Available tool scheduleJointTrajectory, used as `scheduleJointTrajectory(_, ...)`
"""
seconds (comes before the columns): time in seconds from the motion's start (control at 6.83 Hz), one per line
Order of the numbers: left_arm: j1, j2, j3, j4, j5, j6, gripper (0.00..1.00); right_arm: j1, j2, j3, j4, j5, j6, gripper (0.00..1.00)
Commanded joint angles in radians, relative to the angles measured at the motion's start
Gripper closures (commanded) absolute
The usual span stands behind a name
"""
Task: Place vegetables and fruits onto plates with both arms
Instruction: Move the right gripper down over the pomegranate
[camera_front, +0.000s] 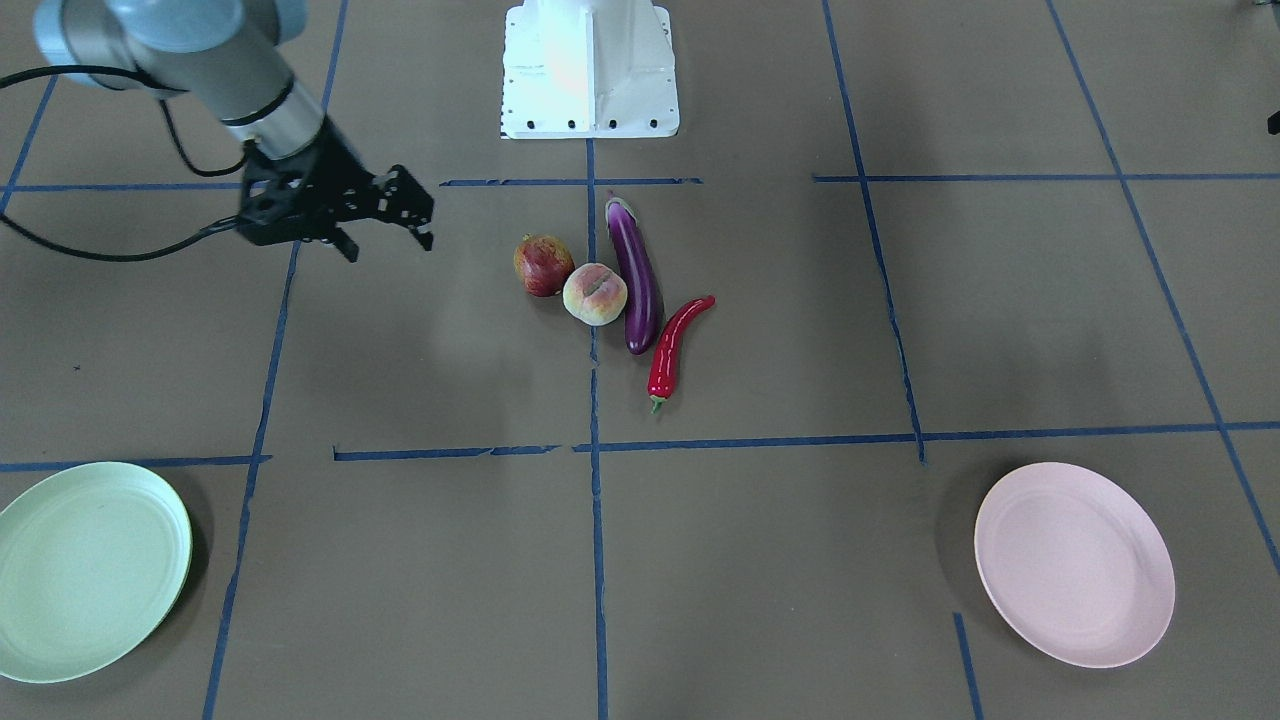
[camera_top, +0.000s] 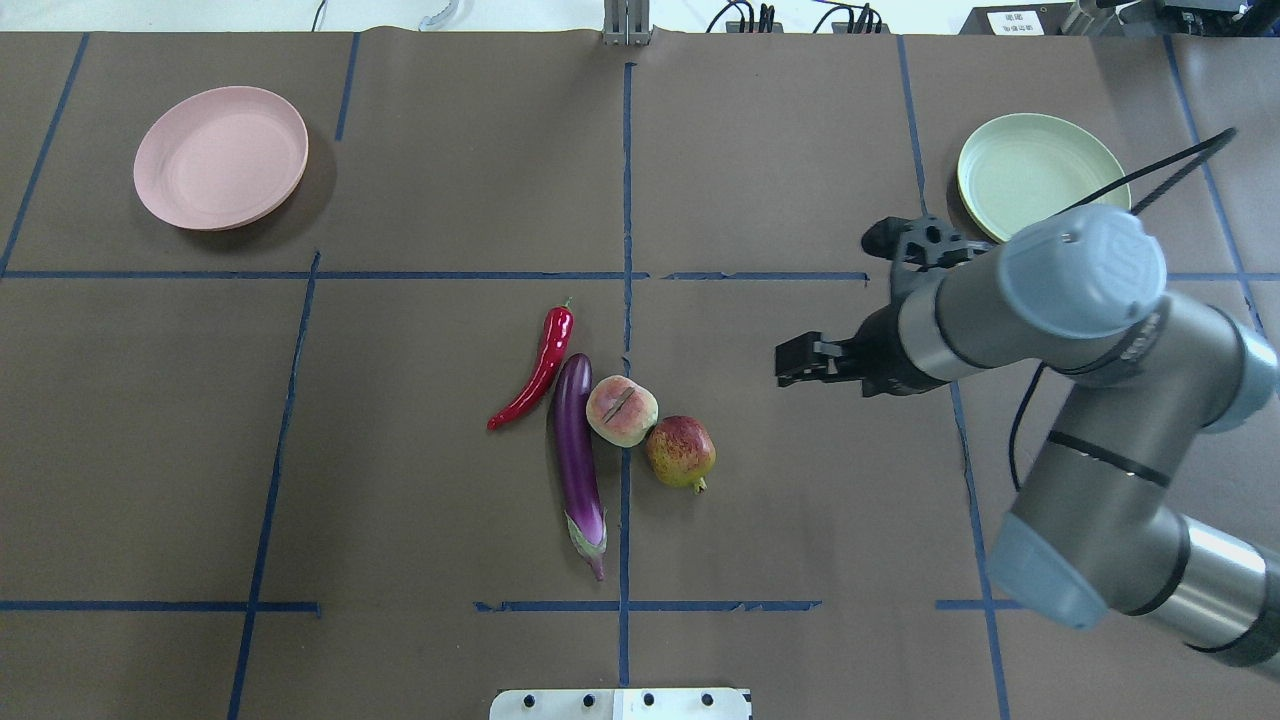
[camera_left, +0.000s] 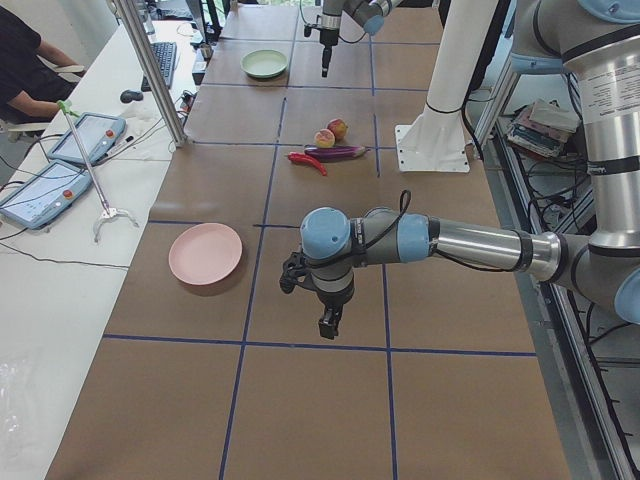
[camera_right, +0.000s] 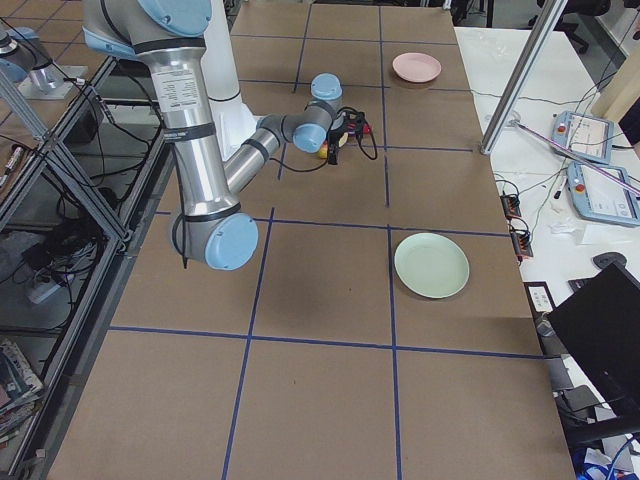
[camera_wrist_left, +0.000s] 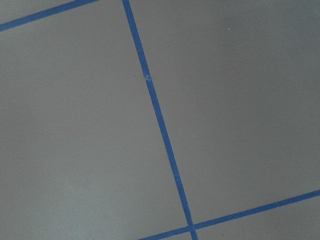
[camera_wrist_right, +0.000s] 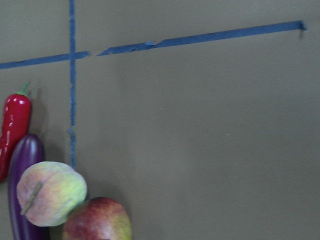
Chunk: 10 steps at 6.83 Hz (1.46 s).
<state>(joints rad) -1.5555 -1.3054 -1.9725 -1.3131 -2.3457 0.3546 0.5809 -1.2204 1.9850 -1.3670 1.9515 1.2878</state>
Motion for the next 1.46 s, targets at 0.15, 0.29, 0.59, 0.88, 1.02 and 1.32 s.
scheduleJointTrajectory(0.15,0.0,0.0,0.004,0.0,-0.001,0.0,0.0,-0.165,0.273,-0.143,-0.201,-0.228,-0.163,0.05)
scheduleJointTrajectory(0.29,0.0,0.0,0.004,0.0,-0.001,0.0,0.0,-0.174,0.312,-0.2,-0.22,-0.249,-0.297,0.05)
scheduleJointTrajectory(0.59,0.0,0.0,0.007,0.0,-0.024,0.0,0.0,-0.181,0.323,-0.216,-0.303,-0.25,-0.472,0.05)
scheduleJointTrajectory(0.88,0.0,0.0,0.006,0.0,-0.024,-0.002,0.0,-0.228,0.317,-0.235,-0.328,-0.302,-0.492,0.01)
scheduleJointTrajectory(1.02,0.0,0.0,0.007,0.0,-0.026,0.0,0.0,-0.23,0.324,-0.245,-0.325,-0.302,-0.49,0.01)
scheduleJointTrajectory(1.32,0.0,0.0,0.006,0.002,-0.026,-0.002,0.0,-0.23,0.326,-0.271,-0.322,-0.301,-0.493,0.01)
